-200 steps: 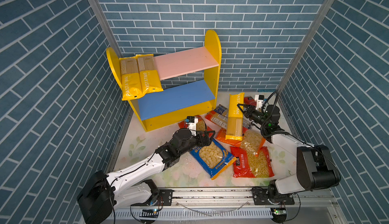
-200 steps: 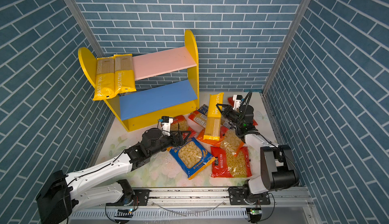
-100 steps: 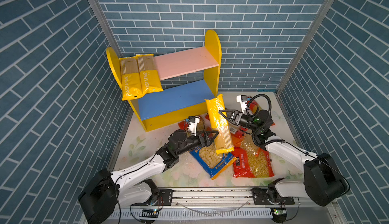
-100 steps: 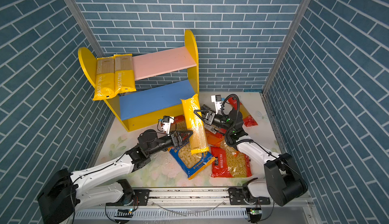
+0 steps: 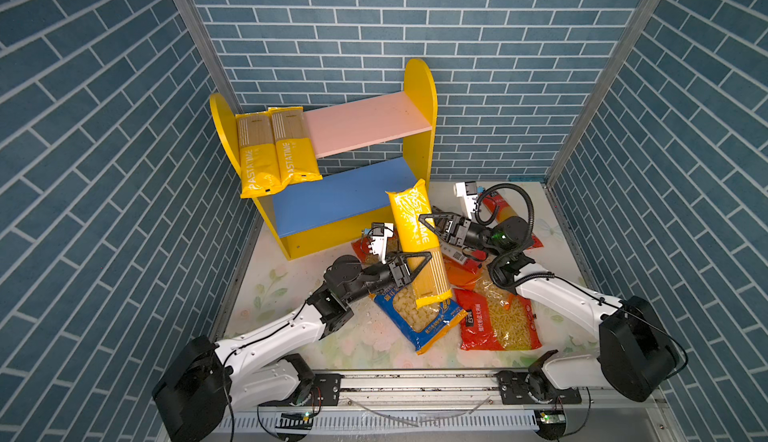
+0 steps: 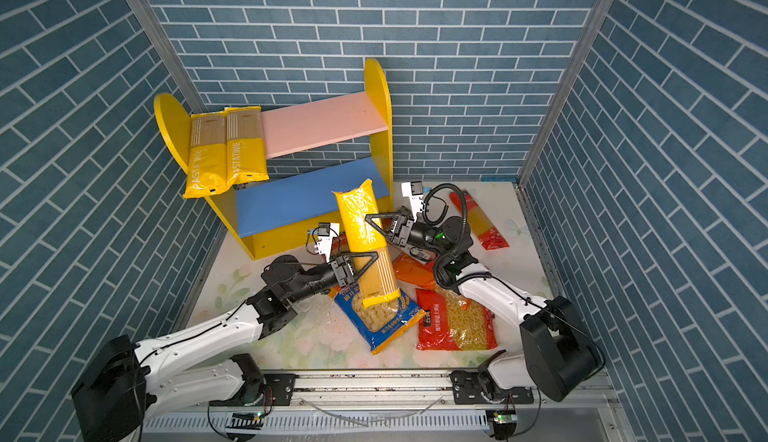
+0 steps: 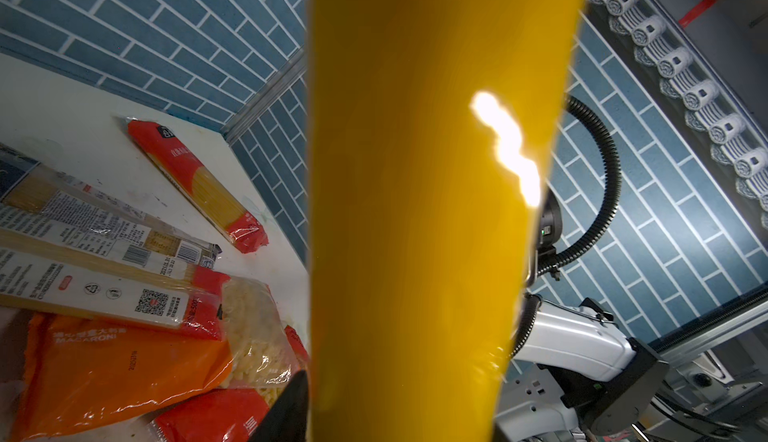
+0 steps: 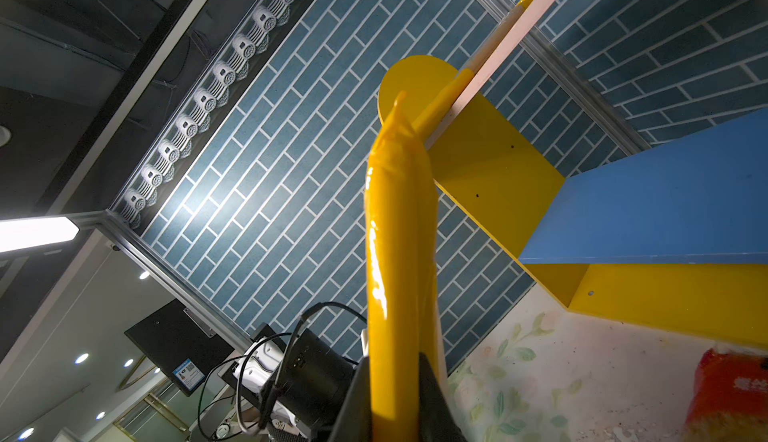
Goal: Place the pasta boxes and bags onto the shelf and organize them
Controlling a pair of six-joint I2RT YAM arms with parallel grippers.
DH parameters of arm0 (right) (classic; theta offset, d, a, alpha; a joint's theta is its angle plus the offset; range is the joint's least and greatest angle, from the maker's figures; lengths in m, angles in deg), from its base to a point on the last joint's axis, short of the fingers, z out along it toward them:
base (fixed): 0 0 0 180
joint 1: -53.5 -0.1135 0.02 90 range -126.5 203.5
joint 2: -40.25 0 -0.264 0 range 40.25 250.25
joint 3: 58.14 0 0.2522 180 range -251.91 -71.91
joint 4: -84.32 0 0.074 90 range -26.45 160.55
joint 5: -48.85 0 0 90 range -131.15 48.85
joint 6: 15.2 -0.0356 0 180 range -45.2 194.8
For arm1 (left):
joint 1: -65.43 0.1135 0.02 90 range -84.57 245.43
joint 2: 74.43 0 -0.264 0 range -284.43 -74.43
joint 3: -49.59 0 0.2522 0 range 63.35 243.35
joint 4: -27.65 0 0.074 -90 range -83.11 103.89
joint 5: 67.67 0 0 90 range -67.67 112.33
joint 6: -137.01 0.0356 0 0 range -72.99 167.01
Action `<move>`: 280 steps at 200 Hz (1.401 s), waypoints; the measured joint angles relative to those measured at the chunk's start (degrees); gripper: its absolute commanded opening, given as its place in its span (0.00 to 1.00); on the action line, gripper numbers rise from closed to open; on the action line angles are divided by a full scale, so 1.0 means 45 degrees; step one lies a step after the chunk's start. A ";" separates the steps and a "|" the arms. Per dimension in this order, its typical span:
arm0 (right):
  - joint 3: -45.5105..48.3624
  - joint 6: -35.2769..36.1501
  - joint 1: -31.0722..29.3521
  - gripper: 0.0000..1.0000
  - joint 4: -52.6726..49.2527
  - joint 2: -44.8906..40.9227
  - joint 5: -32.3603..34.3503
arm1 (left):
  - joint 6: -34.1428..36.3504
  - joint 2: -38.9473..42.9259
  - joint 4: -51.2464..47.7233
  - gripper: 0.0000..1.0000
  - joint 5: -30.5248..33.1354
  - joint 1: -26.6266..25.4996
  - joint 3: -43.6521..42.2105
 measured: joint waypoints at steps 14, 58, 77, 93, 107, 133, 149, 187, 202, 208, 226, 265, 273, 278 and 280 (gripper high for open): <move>0.0000 -0.0165 -0.0029 0.09 0.0063 0.0165 0.0053 | 0.0034 0.0185 -0.0092 0.39 0.0097 0.0000 0.0000; -0.0117 -0.0461 -0.0155 0.25 0.0262 0.0408 0.0301 | 0.0223 0.0554 -0.0471 0.19 0.0554 0.0000 -0.0010; -0.0117 -0.0627 -0.0175 0.34 0.0311 0.0476 0.0636 | 0.0374 0.0554 -0.0529 0.15 0.0738 0.0000 -0.0010; -0.0117 -0.0782 -0.0199 0.43 0.0432 0.0495 0.0908 | 0.0418 0.0554 -0.0602 0.14 0.0894 0.0000 -0.0010; -0.0117 -0.0850 -0.0209 0.51 0.0563 0.0495 0.1103 | 0.0461 0.0554 -0.0651 0.13 0.1044 0.0000 -0.0010; -0.0063 -0.0884 -0.0209 0.58 0.0733 0.0495 0.1452 | 0.0670 0.0695 -0.0967 0.12 0.1472 0.0000 -0.0010; 0.0257 -0.0879 -0.0209 0.61 0.0748 0.0369 0.1826 | 0.0991 0.1064 -0.1627 0.10 0.1826 0.0039 0.0049; 0.1987 -0.0840 -0.0209 0.68 0.0374 -0.0631 0.2963 | 0.2079 0.1549 -0.3648 0.10 0.2443 0.0748 0.1734; 0.2569 -0.0816 -0.0209 0.73 0.0151 -0.1122 0.3361 | 0.2370 0.1549 -0.3881 0.10 0.2511 0.1059 0.2608; 0.2778 -0.0792 -0.0209 0.76 0.0087 -0.1341 0.3487 | 0.2433 0.1520 -0.3925 0.10 0.2511 0.1185 0.2948; 0.3075 -0.0772 -0.0291 0.84 -0.0112 -0.1846 0.3789 | 0.2516 0.1297 -0.3910 0.11 0.2501 0.1525 0.3886; 0.3021 -0.0578 -0.1462 0.87 -0.0311 -0.2351 0.4172 | 0.2011 0.0525 -0.3560 0.11 0.2288 0.2419 0.4838; 0.2973 -0.0510 -0.1700 0.86 -0.0330 -0.2317 0.4245 | 0.1826 0.0379 -0.3526 0.11 0.2302 0.2540 0.4838; 0.2943 -0.0486 -0.1821 0.86 -0.0325 -0.2278 0.4284 | 0.1710 0.0267 -0.3521 0.11 0.2312 0.2608 0.4838; 0.2919 -0.0486 -0.1885 0.86 -0.0321 -0.2244 0.4303 | 0.1671 0.0214 -0.3521 0.11 0.2317 0.2637 0.4838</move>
